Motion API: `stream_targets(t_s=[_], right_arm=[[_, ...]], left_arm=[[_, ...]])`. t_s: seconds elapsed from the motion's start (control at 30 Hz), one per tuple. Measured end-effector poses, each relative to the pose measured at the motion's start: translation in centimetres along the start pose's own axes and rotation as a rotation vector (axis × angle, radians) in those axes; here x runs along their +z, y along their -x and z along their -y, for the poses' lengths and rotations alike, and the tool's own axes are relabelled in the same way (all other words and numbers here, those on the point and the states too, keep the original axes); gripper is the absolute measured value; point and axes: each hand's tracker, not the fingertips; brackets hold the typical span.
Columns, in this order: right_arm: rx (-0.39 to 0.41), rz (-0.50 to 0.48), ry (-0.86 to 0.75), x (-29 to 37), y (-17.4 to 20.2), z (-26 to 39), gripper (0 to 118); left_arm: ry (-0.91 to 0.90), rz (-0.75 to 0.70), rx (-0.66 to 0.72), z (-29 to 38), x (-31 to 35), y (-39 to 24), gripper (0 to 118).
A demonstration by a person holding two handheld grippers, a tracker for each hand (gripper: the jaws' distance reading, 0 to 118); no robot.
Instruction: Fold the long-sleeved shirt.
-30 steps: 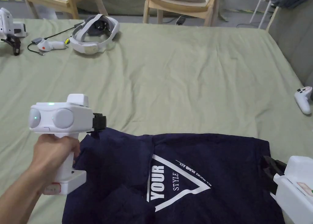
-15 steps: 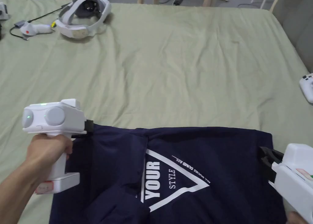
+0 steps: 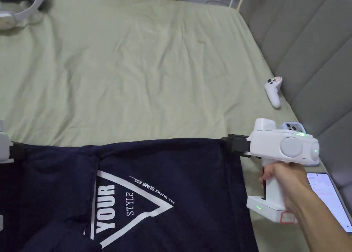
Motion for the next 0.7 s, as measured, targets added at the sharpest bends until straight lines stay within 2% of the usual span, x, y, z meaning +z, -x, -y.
stream_targets(t_s=[0.03, 0.07, 0.1, 0.13, 0.17, 0.23, 0.3, 0.43, 0.7], right_arm=[[0.011, -0.013, 0.006, -0.6, 0.2, 0.1, 49], [0.032, -0.04, 0.025, -0.9, 0.4, 0.2, 28], [0.054, -0.026, 0.001, -0.9, 1.2, 0.3, 16], [0.1, 0.006, -0.015, -0.7, 1.8, 0.4, 10], [0.122, -0.028, -0.008, -0.6, 2.3, 0.4, 9], [0.148, 0.012, -0.029, 0.0, 3.0, 0.4, 9], [0.119, -0.006, -0.071, 1.1, 2.8, -0.2, 9], [0.094, -0.041, -0.169, 4.5, 4.1, -0.8, 8], [0.131, -0.096, -0.331, 13.8, 4.5, 1.3, 8]], left_arm=[[-0.001, 0.001, -0.003, -0.1, 0.0, 0.1, 4], [0.0, 0.004, 0.0, -0.1, 0.1, 0.1, 4], [0.001, 0.009, 0.005, -0.1, 0.0, 0.3, 4], [0.002, 0.014, 0.005, -0.2, -0.1, 0.6, 4], [-0.003, 0.021, 0.01, -0.1, 0.0, 0.7, 4], [-0.024, 0.042, 0.015, -0.1, 0.6, 1.1, 4], [-0.12, 0.071, 0.031, -0.3, 2.1, 1.7, 4], [-0.172, 0.1, -0.002, -1.0, 5.2, 2.0, 4], [-0.321, 0.201, -0.027, 2.6, 11.8, 2.6, 4]])
